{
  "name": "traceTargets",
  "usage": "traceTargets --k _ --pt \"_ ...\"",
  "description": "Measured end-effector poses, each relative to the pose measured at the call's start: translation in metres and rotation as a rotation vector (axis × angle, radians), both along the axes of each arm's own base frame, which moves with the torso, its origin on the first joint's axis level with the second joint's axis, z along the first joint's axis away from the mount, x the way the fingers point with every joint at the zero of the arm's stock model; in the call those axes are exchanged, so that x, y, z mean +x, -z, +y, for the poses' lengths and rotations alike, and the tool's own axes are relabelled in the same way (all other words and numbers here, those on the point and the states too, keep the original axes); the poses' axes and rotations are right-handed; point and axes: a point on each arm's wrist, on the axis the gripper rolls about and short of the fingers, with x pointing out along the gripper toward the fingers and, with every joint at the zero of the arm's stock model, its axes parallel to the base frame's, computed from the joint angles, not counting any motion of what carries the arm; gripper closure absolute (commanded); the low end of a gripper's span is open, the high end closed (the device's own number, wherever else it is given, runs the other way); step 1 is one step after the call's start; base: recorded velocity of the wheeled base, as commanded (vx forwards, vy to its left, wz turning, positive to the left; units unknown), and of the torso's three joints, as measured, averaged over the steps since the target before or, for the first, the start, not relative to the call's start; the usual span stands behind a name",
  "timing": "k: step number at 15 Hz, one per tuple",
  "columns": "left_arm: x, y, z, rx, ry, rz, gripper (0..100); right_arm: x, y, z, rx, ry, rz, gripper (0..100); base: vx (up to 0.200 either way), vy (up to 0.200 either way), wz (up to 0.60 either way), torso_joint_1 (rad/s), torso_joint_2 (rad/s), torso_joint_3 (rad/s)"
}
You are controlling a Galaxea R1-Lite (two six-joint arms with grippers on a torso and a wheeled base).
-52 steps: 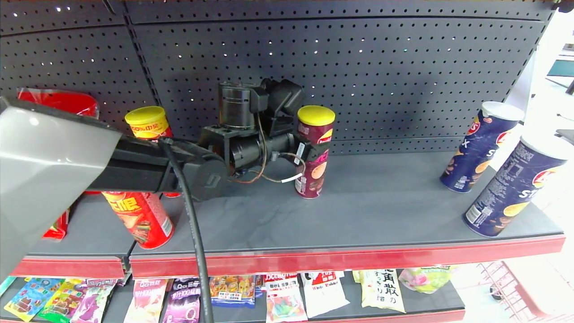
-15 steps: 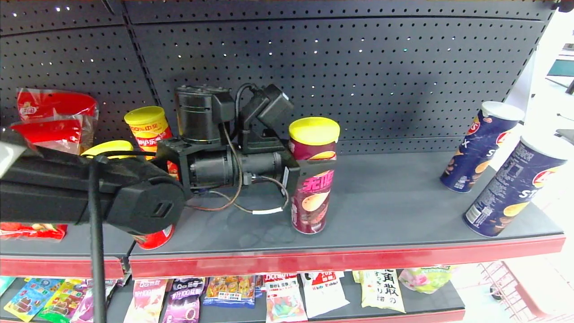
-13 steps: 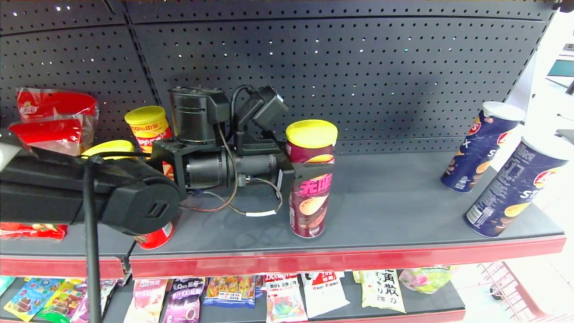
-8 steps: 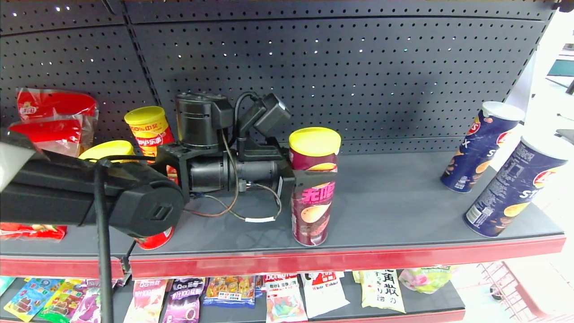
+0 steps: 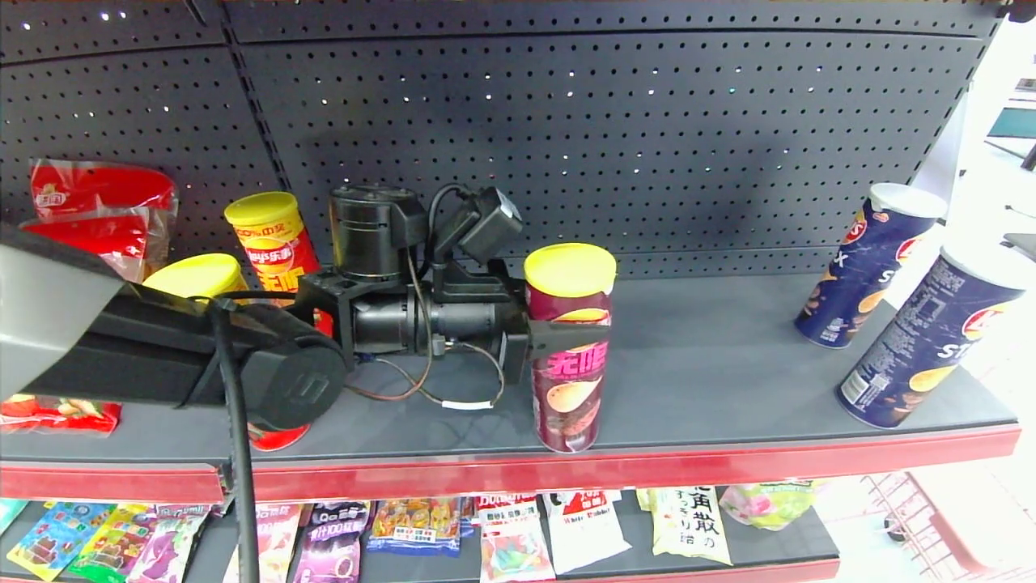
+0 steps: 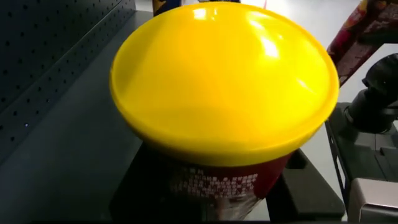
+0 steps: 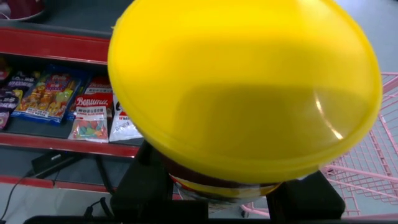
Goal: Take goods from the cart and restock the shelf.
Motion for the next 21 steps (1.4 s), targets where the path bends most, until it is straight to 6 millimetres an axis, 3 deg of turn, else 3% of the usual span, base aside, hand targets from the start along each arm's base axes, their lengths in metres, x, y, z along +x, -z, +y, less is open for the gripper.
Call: traceTargets --k 5,11,21 --pt "0.008 0.001 0.006 0.002 -0.041 0.01 100 0.0 -0.001 0.0 -0.001 0.0 0.001 100 0.0 0.0 0.0 0.0 0.0 0.0" --pt "0.014 -0.014 0.003 -0.043 -0.054 0.033 100 0.001 0.0 0.0 -0.004 -0.001 0.011 100 0.0 0.0 0.0 0.0 0.0 0.0" --pt "0.013 0.004 0.007 0.001 -0.022 0.012 100 0.003 0.0 0.001 -0.007 -0.003 0.029 100 0.0 0.0 0.0 0.0 0.0 0.0"
